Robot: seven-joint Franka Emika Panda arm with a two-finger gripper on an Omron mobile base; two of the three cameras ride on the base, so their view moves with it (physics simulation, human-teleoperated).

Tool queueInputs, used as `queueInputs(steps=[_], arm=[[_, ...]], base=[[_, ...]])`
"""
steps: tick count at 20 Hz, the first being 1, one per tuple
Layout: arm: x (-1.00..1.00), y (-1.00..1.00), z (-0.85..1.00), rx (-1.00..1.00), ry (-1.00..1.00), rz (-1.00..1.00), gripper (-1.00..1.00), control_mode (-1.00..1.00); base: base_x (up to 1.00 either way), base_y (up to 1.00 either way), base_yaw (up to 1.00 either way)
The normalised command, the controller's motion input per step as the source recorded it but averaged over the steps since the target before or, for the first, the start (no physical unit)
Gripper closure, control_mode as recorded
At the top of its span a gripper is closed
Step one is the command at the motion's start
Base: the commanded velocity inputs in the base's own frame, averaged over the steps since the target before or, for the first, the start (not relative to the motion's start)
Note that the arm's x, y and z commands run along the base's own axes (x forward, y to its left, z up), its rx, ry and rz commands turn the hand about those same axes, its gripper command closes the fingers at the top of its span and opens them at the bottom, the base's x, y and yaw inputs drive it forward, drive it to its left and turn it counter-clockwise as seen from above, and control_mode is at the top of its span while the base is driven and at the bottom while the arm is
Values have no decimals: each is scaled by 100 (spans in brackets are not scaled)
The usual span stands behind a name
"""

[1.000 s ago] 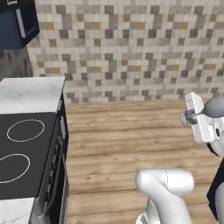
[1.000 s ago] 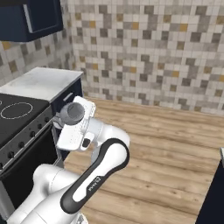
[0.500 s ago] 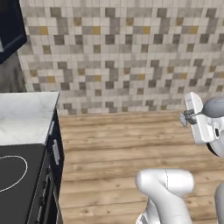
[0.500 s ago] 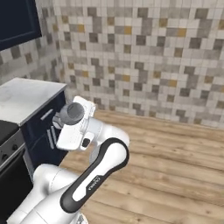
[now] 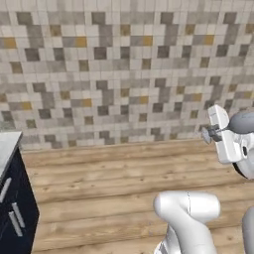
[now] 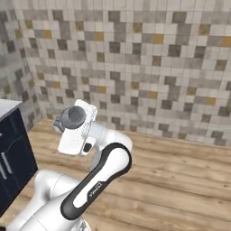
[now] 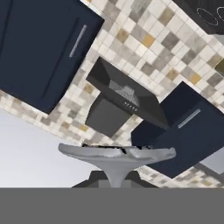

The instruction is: Retrieve the wine glasses from the counter and place one next to each plate.

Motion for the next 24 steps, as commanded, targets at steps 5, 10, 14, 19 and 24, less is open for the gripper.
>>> queueInputs(steps=[5,10,14,19,24], arm=[[0,0,0,0,0,0,100,100],[0,0,0,0,0,0,100,100],[0,0,0,0,0,0,100,100],[0,0,0,0,0,0,100,100],[0,0,0,0,0,0,100,100]], base=[[67,-91,-53],[43,-53,-72],[49,-42,-73],[31,-13,-85],[9,7,-100]])
